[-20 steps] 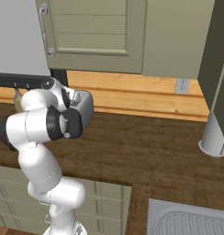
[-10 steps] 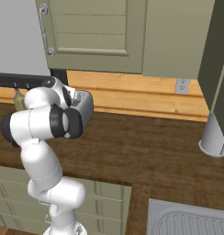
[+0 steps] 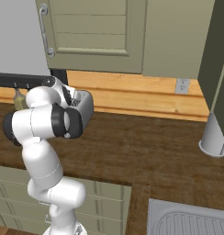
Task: Start the toaster. Once the lever pops up, take the bread to the plate on the dining counter.
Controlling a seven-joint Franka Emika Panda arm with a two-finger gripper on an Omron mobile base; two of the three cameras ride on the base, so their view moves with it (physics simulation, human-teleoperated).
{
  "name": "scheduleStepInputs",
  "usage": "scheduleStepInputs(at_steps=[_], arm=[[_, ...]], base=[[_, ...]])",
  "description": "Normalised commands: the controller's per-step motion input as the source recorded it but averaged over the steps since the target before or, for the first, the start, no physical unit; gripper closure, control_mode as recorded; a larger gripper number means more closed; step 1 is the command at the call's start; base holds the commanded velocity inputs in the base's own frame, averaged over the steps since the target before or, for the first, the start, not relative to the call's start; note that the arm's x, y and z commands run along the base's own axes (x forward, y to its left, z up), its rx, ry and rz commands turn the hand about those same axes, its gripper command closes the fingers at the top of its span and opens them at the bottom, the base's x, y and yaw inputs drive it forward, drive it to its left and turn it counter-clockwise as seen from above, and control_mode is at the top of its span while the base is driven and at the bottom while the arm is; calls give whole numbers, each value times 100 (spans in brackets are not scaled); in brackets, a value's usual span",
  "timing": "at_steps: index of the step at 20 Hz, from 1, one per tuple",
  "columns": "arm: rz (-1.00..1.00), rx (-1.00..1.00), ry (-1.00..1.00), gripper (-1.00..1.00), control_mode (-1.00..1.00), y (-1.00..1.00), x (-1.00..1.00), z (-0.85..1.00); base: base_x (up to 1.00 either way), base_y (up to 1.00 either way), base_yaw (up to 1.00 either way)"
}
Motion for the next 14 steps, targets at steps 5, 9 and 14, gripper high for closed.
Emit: scheduleStepInputs(at_steps=[5, 9, 14], arm=[[0, 0, 0, -100, -100, 1, 4, -1], [0, 0, 0, -100, -100, 0, 4, -3], [0, 0, 0, -100, -100, 0, 6, -1]], base=[[0, 0, 0], [0, 0, 0], [0, 0, 0]])
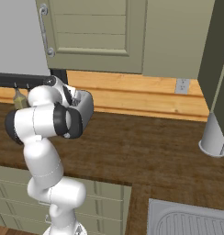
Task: Start the toaster. Once the lever pops up, take the bread to the plate on the dining counter.
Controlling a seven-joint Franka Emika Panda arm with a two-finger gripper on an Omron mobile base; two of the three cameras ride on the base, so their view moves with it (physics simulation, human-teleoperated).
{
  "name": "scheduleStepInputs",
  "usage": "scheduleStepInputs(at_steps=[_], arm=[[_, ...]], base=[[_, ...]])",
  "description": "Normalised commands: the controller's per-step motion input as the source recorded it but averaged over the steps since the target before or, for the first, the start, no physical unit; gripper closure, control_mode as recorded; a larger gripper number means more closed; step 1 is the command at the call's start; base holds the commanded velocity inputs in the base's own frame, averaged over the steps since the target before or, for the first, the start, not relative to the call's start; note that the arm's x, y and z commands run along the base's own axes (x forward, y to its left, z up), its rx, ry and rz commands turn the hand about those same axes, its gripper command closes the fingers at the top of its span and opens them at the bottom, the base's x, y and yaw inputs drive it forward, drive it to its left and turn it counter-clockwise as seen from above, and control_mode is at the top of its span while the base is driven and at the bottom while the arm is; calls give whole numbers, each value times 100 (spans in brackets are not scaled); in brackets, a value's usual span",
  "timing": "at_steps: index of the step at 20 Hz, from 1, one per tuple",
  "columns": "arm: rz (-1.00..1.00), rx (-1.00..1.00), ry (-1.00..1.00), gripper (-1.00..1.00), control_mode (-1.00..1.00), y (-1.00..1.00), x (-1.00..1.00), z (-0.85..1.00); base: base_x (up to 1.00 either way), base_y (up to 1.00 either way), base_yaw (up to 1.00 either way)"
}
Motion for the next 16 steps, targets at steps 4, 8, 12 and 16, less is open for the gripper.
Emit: scheduleStepInputs(at_steps=[4, 8, 12, 16], arm=[[0, 0, 0, -100, -100, 0, 2, -1], [0, 0, 0, -100, -100, 0, 0, 0], [0, 0, 0, -100, -100, 0, 0, 0], [0, 0, 0, -100, -100, 0, 0, 0]], base=[[0, 0, 0], [0, 0, 0], [0, 0, 0], [0, 0, 0]])
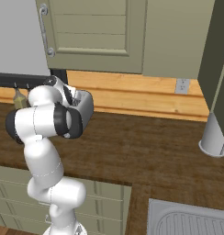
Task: Start the toaster. Once the lever pops up, take the bread to the plate on the dining counter.
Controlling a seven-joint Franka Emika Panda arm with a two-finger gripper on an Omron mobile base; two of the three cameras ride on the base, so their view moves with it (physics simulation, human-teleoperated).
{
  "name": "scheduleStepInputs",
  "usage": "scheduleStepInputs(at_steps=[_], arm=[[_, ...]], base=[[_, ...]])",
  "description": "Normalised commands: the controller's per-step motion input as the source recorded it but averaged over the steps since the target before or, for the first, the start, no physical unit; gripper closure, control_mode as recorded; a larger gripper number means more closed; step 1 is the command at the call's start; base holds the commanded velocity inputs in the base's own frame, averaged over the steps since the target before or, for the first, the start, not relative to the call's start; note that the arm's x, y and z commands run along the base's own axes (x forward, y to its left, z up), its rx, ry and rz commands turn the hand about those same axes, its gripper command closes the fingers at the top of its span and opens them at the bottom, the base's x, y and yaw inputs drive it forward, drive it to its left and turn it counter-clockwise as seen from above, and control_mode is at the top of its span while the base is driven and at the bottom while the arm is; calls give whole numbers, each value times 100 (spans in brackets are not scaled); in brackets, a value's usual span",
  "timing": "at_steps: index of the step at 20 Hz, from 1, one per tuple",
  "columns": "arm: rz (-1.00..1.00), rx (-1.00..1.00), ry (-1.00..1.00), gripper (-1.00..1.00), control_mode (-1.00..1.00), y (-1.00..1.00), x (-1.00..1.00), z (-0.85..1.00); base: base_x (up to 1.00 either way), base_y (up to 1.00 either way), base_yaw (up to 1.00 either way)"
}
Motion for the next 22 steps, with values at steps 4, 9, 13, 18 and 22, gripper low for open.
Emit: scheduleStepInputs(at_steps=[4, 9, 13, 18, 22], arm=[[0, 0, 0, 100, -100, 0, 0, 0], [0, 0, 0, 100, -100, 0, 0, 0], [0, 0, 0, 100, -100, 0, 0, 0], [0, 0, 0, 100, -100, 0, 0, 0], [0, 0, 0, 100, -100, 0, 0, 0]], base=[[0, 0, 0], [0, 0, 0], [0, 0, 0], [0, 0, 0], [0, 0, 0]])
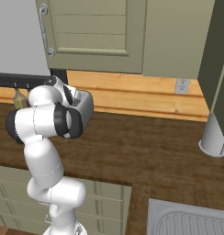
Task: Start the toaster. Once the lever pops up, take the bread to the plate on the dining counter.
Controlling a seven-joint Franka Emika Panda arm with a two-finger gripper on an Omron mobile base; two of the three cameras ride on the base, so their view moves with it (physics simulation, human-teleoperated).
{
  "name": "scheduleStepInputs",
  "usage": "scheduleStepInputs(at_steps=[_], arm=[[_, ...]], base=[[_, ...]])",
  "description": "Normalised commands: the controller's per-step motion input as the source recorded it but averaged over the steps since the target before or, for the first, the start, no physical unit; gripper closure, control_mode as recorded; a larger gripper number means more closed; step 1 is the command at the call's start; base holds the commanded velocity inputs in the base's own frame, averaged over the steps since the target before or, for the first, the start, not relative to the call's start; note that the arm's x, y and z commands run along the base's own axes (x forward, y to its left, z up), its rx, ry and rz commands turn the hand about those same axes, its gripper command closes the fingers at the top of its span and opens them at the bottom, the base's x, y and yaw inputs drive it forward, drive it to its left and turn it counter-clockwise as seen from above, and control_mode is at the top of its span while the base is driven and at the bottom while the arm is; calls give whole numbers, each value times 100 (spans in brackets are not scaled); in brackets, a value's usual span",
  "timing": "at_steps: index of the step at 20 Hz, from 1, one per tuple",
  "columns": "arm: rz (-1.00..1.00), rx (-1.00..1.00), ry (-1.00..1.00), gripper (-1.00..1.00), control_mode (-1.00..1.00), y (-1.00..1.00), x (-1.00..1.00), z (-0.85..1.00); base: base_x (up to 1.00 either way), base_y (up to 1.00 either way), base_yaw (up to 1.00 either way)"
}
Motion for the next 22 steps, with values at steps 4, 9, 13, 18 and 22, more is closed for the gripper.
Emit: scheduleStepInputs(at_steps=[4, 9, 13, 18, 22], arm=[[0, 0, 0, 100, -100, 0, 0, 2], [0, 0, 0, 100, -100, 0, 0, 31], [0, 0, 0, 100, -100, 0, -9, 48], [2, 0, -2, 100, -100, 0, -30, 50], [1, 0, -1, 100, -100, 0, -17, 11]], base=[[0, 0, 0], [0, 0, 0], [0, 0, 0], [0, 0, 0], [0, 0, 0]])
